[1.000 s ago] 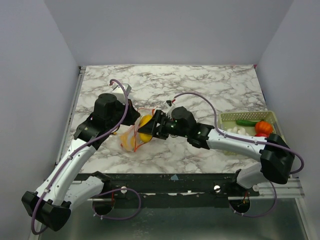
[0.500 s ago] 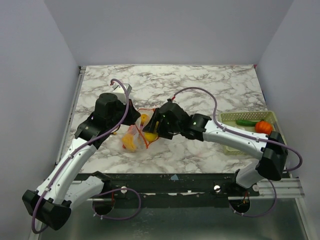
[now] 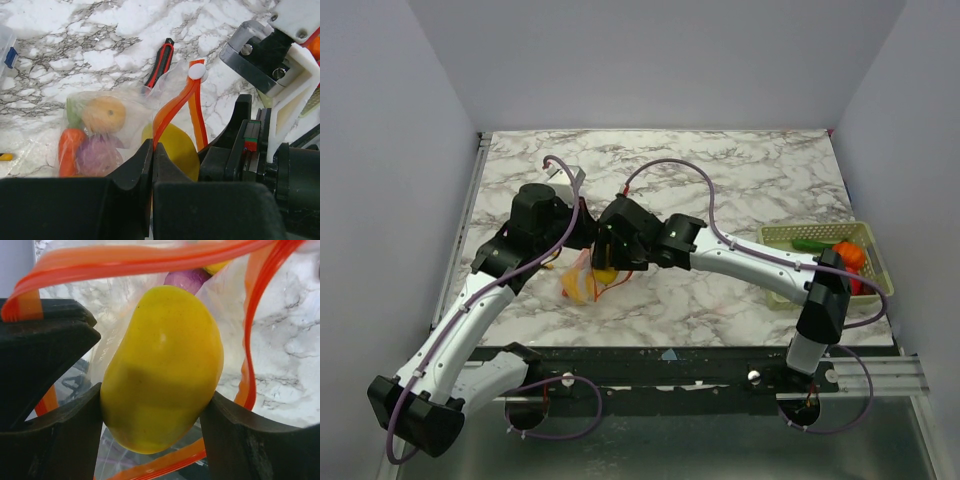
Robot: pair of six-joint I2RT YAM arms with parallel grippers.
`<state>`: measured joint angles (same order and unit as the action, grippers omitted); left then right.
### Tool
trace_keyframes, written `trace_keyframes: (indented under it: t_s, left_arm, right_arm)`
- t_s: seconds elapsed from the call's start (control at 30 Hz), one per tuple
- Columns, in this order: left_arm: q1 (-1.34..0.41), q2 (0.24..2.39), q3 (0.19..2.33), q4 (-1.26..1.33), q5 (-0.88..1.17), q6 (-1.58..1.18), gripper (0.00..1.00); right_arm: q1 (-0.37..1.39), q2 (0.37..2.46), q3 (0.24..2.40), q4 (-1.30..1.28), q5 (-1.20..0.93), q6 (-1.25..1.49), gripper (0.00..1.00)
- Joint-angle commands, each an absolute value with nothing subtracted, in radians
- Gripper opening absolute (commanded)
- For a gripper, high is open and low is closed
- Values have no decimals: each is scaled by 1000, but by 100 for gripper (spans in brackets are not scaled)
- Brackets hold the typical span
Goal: Place the food in the zip-top bag and seal the zipper
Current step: Place the fake fruit in the zipper food storage bag.
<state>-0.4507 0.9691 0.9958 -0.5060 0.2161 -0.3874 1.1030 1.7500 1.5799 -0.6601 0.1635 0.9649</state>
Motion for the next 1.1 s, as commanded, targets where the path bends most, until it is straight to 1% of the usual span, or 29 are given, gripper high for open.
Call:
trace_keyframes:
  t_s: [0.0, 0.1, 0.23, 0.4, 0.43, 0.57, 0.7, 0.9, 1.07]
  left_arm:
    - [-443, 973, 996, -471, 284, -394, 0]
    - [-443, 975, 996, -472, 280, -393, 0]
    - [-445, 971, 996, -471, 284, -396, 0]
    - [-443, 967, 997, -484, 252, -396, 0]
    - [-443, 968, 999, -485, 252, -396, 0]
    - [-443, 961, 994, -484, 248, -394, 0]
    - [-443, 963, 999, -492, 235, -391, 0]
    - [-443, 963, 998, -493, 231, -389, 0]
    - [-442, 963, 1000, -493, 232, -387, 0]
  right_arm:
    - [1112, 1794, 1681, -734, 208, 862, 65]
    - [1112, 1804, 1710, -735, 245, 858, 68]
    - [1113, 1811, 1699, -743, 323, 857, 80]
    - [1113, 1815, 1690, -731, 290, 881, 91]
    - [1112, 1812, 1689, -731, 284, 886, 92]
    - [1113, 1778, 1662, -728, 275, 891, 92]
    - [1113, 1723, 1640, -745, 260, 885, 89]
    - [1112, 1595, 1541, -732, 299, 897, 72]
    - [1110, 1515, 1471, -754, 395, 901, 71]
